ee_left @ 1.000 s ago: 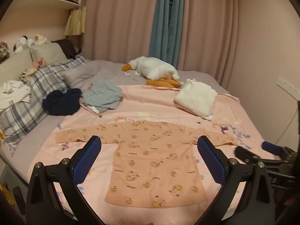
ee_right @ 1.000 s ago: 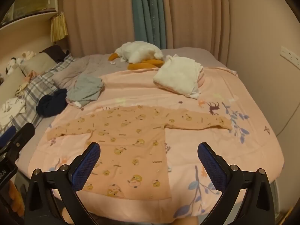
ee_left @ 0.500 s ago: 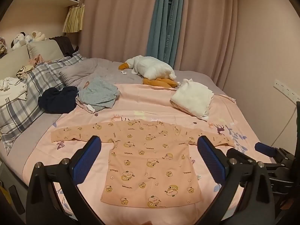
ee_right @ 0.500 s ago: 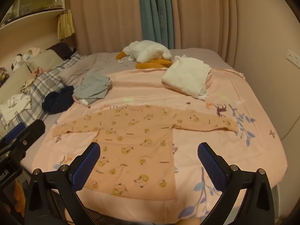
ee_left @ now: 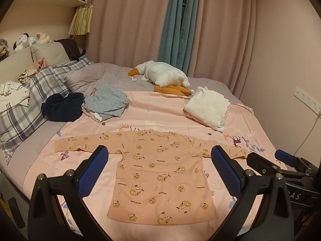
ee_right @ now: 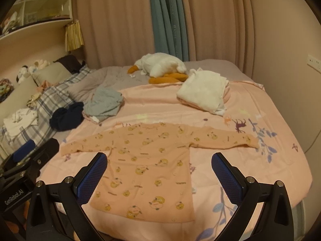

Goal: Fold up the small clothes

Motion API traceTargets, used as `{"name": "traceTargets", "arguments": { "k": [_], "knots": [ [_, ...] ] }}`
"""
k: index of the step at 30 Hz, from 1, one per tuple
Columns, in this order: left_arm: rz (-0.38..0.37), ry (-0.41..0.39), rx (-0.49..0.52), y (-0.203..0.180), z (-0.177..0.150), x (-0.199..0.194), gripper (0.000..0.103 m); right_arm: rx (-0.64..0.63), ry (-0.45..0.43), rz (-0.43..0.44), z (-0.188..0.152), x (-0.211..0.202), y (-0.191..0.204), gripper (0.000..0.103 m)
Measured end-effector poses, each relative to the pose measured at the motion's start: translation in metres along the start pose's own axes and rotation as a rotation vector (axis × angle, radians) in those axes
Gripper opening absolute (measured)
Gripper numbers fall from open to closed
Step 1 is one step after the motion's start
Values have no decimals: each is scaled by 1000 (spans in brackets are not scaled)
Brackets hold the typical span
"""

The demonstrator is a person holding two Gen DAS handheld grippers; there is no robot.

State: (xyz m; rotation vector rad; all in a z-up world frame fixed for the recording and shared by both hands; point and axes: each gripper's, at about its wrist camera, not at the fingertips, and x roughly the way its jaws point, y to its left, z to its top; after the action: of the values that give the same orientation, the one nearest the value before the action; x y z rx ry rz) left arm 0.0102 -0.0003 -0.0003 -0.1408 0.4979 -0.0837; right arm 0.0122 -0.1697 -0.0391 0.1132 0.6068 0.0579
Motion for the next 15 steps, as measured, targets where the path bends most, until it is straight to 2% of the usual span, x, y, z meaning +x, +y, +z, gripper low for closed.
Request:
{"name": "traceTargets", "arguments": {
  "k": [15],
  "knots": [
    [6,-9,18,-3,2,2,103,-13,6,-8,-4,3,3,103]
  ]
}}
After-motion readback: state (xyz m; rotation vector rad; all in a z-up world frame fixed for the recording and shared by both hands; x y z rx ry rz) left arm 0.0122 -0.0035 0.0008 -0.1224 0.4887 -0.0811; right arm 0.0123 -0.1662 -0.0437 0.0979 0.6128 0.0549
